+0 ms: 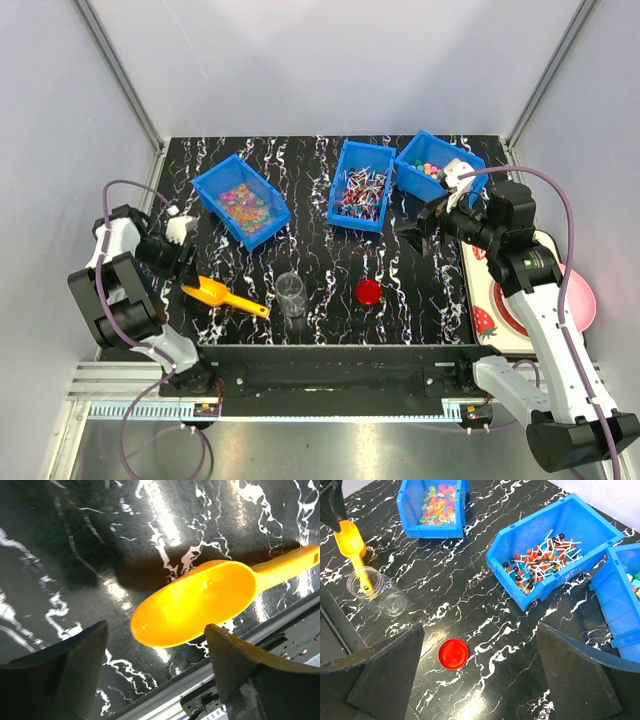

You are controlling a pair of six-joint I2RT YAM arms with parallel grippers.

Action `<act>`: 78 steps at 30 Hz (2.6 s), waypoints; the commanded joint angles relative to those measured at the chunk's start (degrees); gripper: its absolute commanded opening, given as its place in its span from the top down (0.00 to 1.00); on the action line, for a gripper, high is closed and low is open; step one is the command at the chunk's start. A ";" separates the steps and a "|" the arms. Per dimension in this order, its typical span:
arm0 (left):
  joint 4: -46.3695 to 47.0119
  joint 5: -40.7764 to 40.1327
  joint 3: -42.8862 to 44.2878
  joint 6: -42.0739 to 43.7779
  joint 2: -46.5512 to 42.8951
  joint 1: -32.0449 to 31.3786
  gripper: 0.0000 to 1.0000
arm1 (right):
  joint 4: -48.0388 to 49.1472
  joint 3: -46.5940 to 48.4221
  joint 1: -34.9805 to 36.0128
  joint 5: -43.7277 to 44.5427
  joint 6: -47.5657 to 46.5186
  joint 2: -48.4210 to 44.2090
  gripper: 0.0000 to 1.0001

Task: Pack the candies
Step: Pick up the spatula from the center of the board.

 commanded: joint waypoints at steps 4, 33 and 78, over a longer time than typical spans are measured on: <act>-0.56 3.08 -1.88 2.67 2.24 0.29 0.32 | 0.76 1.76 0.55 -1.07 -0.72 -0.28 0.00; 1.29 5.01 4.52 -5.94 1.37 2.31 1.00 | 1.02 2.02 0.55 -0.37 -0.02 -0.11 0.00; -18.75 17.40 29.05 -9.02 -12.08 1.70 1.00 | -7.33 22.76 33.68 19.39 -15.21 20.36 0.00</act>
